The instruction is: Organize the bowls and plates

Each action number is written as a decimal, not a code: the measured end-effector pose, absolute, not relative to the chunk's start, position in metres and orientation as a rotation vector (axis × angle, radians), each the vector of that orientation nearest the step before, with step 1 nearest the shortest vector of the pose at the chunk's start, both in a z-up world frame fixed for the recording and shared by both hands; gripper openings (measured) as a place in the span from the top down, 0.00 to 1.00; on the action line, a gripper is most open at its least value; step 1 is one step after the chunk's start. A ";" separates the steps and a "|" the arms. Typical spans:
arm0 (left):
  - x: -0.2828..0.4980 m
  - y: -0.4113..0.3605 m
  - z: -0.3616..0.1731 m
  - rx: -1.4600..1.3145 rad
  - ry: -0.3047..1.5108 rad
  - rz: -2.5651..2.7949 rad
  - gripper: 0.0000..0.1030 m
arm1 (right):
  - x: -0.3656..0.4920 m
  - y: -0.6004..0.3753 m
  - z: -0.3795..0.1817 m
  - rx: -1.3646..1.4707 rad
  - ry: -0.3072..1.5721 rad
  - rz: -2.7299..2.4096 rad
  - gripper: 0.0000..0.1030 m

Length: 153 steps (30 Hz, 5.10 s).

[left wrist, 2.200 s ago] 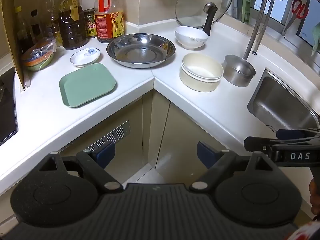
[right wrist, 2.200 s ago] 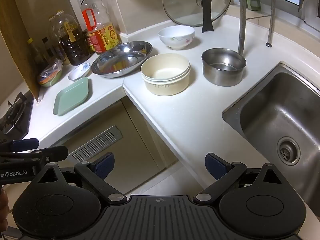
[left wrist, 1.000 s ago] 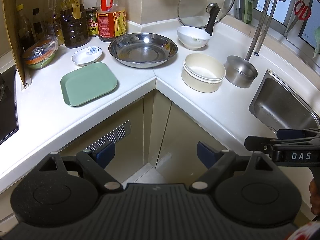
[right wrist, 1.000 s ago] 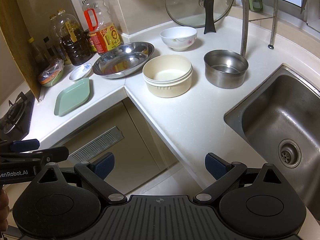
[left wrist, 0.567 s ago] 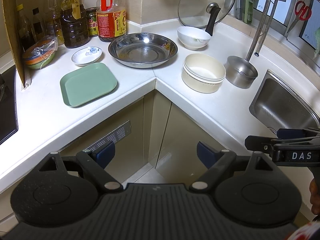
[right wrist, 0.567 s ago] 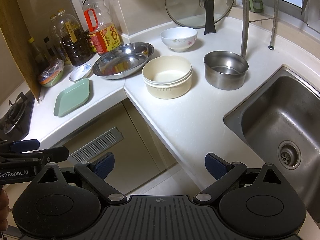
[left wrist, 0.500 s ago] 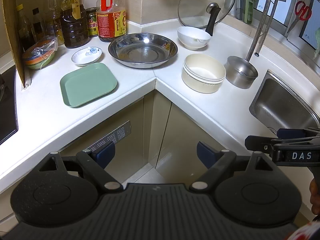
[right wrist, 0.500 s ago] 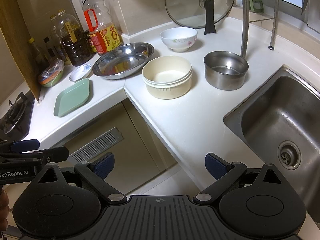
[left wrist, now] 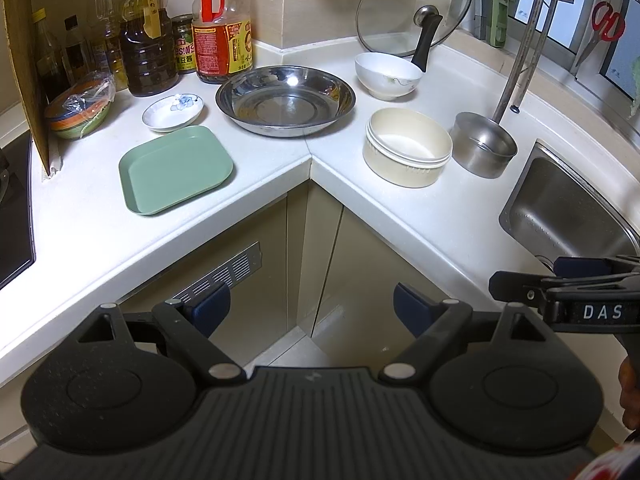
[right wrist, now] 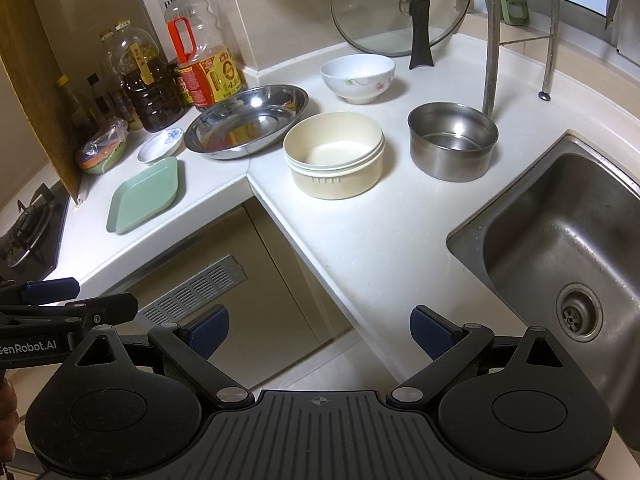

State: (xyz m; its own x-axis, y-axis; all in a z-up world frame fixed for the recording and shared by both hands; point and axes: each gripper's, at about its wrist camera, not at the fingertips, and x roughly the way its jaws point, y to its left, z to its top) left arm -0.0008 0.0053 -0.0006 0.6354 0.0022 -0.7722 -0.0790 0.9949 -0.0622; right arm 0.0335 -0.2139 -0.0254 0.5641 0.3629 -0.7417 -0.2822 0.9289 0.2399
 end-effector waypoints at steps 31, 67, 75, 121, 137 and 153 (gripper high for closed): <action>0.010 0.000 0.002 -0.093 0.865 0.079 0.15 | 0.039 -0.227 -0.020 0.149 0.823 0.453 0.06; 0.046 0.096 -0.014 -0.129 0.803 0.419 0.18 | 0.126 -0.136 -0.041 0.134 0.769 0.698 0.06; 0.084 0.150 -0.026 -0.163 0.814 0.419 0.28 | 0.168 -0.071 -0.049 0.086 0.793 0.719 0.14; 0.138 0.224 -0.078 -0.339 0.905 0.378 0.90 | 0.229 0.053 -0.092 -0.089 0.795 0.760 0.87; 0.132 0.214 -0.053 -0.299 0.851 0.381 0.94 | 0.219 0.041 -0.071 -0.065 0.741 0.763 0.96; 0.188 0.172 -0.033 -0.200 0.794 0.197 0.94 | 0.231 -0.010 -0.048 0.006 0.686 0.567 0.96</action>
State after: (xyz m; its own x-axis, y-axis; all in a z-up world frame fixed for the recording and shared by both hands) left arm 0.1877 0.1723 -0.0331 0.6850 0.0999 -0.7216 -0.2494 0.9629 -0.1034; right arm 0.2314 -0.0101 -0.0480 0.6296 0.4969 -0.5973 -0.4933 0.8496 0.1868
